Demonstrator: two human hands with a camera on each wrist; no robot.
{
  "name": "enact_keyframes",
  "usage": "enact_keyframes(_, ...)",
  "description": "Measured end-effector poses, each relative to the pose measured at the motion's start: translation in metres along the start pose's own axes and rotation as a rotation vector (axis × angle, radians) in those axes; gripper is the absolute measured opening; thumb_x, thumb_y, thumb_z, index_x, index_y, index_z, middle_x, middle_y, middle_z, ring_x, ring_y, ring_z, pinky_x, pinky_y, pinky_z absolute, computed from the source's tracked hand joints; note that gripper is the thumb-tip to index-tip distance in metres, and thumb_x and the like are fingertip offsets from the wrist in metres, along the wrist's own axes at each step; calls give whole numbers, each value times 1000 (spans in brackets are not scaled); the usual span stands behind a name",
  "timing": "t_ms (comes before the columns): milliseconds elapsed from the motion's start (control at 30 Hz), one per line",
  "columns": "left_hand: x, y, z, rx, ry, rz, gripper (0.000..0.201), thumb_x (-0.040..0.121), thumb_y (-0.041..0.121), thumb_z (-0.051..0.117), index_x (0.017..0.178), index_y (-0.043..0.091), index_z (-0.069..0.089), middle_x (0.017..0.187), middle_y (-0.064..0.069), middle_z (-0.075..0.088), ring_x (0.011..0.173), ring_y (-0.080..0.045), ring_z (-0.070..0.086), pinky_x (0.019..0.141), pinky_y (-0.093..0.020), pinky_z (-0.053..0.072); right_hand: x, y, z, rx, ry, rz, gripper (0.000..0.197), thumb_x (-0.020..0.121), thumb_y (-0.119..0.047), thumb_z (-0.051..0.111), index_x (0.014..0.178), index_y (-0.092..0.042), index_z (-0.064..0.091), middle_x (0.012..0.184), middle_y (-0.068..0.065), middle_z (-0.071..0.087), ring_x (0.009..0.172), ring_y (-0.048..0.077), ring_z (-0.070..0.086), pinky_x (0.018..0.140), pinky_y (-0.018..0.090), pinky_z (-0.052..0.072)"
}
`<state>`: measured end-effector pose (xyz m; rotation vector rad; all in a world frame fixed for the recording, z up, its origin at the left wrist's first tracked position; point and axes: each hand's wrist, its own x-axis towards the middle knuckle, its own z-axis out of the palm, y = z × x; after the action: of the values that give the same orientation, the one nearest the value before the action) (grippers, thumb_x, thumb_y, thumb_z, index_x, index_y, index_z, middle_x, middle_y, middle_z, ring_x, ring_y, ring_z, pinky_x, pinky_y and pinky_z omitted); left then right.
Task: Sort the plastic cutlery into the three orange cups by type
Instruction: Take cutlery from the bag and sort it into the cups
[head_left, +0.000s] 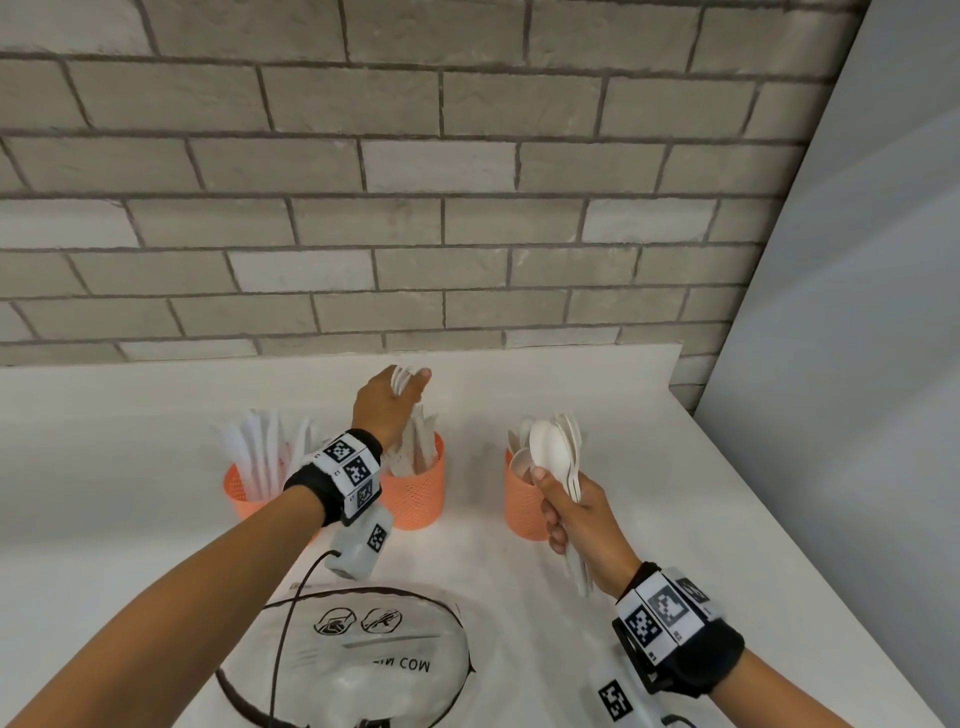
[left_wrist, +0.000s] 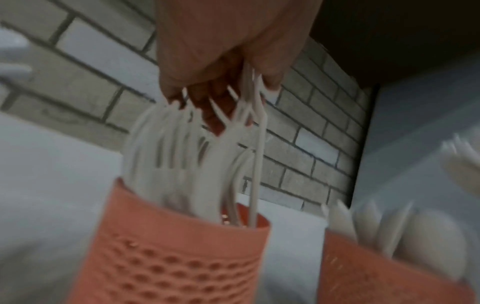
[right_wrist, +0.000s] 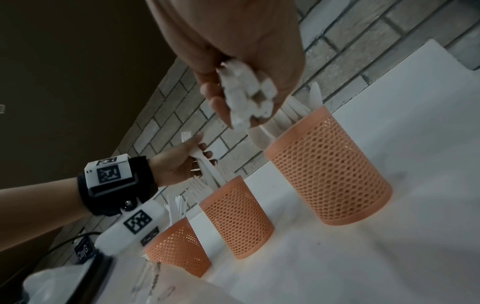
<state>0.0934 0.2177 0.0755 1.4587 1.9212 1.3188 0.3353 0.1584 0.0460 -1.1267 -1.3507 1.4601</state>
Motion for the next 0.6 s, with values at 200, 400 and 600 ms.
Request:
enact_keyframes(200,-6,-22,0,335,-119,96,27,93,9,48,118,6,55,125,-15,53,112,-28,53,93,-30,39,-2,-2,8,-33,-54,-18,24,91,-28,56,77,-12,46,50,-2,37,37,6,33,37,18,29)
enact_keyframes(400,-15,-16,1,760,-374,129,59,99,46,17,148,14,17,157,-6,17,146,-19,11,119,-44,1,0,0,17,-84,-89,-44,20,90,-27,58,82,-11,51,47,-6,38,36,4,36,39,20,36)
enact_keyframes(600,-19,-6,3,866,-482,-27,85,83,74,12,149,24,-11,159,-4,-10,146,-21,-12,112,-55,-14,-2,-1,21,-106,-163,-97,25,85,-18,67,67,-12,50,43,-9,35,41,7,35,43,20,39)
